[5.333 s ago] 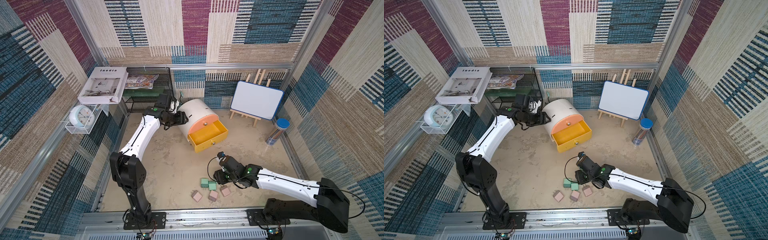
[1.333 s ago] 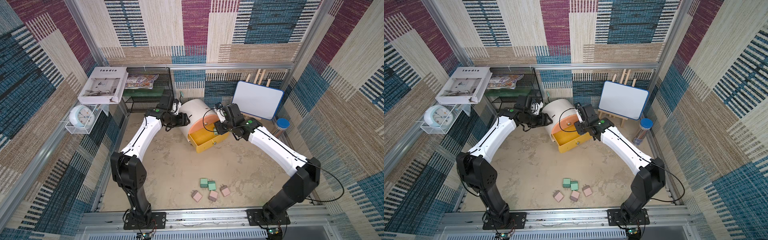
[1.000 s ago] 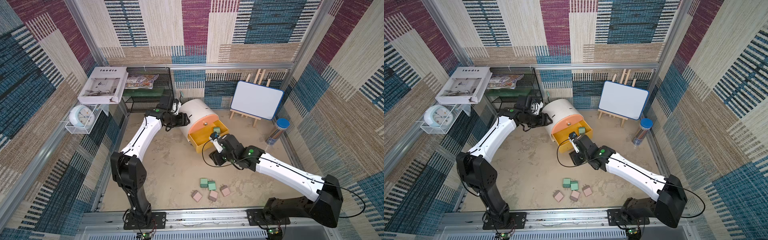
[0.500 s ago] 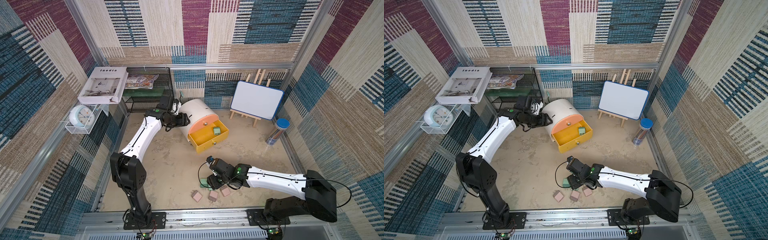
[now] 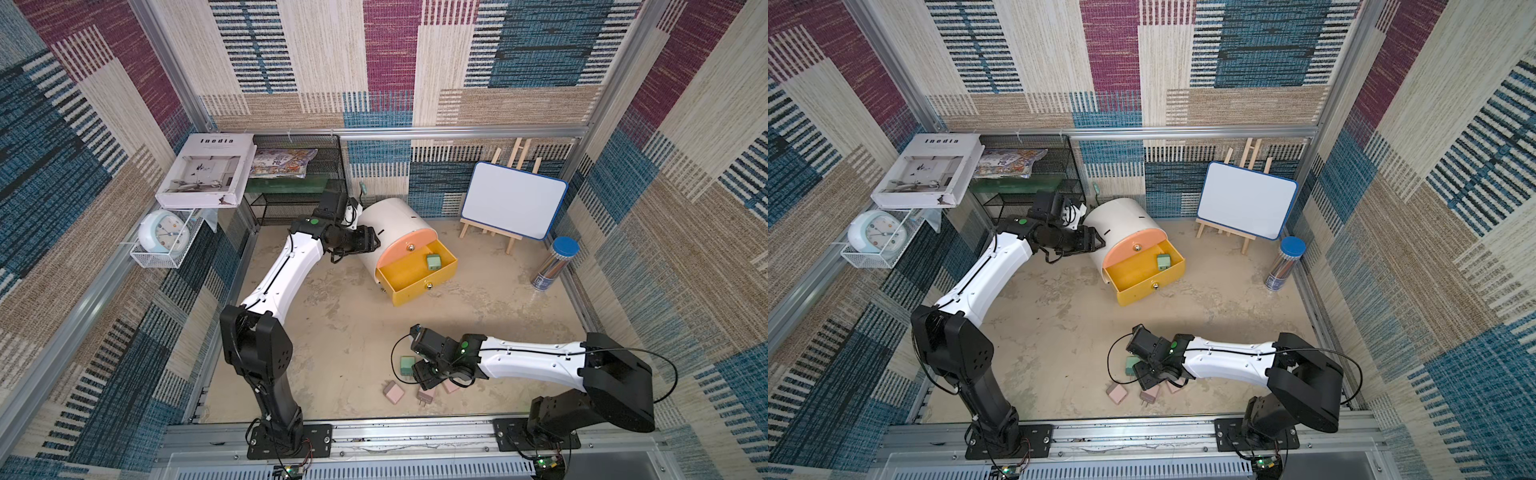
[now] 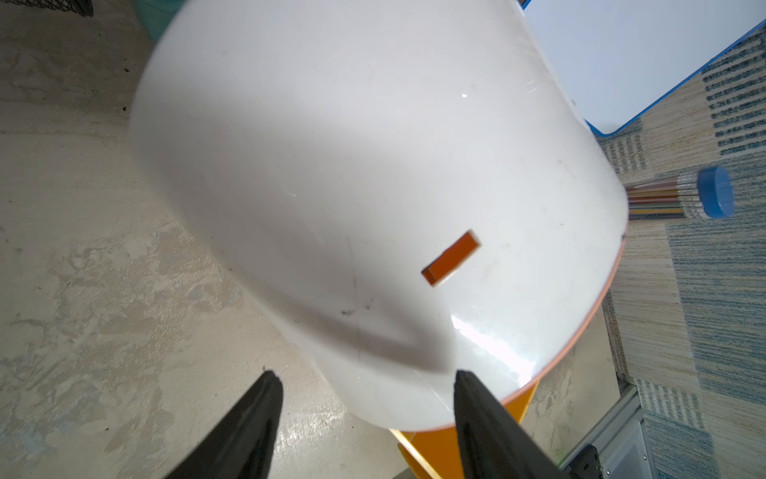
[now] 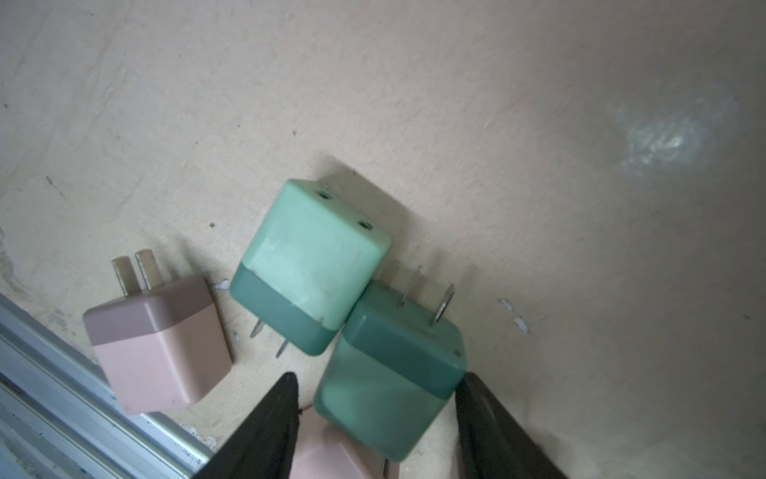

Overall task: Place the plugs into the drawer by color
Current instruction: Pick up the plug from the center of the board.

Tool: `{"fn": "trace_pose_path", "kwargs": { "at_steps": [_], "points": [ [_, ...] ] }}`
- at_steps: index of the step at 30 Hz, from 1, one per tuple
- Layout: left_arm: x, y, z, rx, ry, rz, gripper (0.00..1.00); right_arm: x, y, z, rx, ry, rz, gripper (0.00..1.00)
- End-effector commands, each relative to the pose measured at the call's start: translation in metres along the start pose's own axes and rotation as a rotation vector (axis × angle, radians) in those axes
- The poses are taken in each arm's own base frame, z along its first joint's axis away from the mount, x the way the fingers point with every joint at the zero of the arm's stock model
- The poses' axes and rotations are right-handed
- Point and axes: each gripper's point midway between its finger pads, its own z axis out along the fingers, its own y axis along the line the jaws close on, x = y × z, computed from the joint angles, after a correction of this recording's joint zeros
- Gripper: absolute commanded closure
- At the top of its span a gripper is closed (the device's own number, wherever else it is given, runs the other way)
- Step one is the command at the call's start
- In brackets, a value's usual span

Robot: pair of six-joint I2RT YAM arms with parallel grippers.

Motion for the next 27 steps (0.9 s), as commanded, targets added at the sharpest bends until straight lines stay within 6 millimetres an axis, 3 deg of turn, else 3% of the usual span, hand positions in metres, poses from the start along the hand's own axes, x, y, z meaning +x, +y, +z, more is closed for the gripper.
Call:
{"fn": "trace_pose_path", "kwargs": {
  "at_steps": [1, 16, 27],
  "points": [
    [-0.004, -0.004, -0.003, 0.01, -0.019, 0.014, 0.3, -0.001, -0.003, 0.003, 0.028, 0.005, -0.002, 0.4],
    [-0.003, -0.003, -0.002, 0.008, -0.019, 0.014, 0.3, -0.017, -0.011, 0.011, 0.13, -0.001, -0.04, 0.55],
    [-0.004, -0.004, -0.003, 0.014, -0.018, 0.013, 0.3, -0.031, -0.033, -0.016, 0.188, -0.072, 0.008, 0.59]
  ]
}}
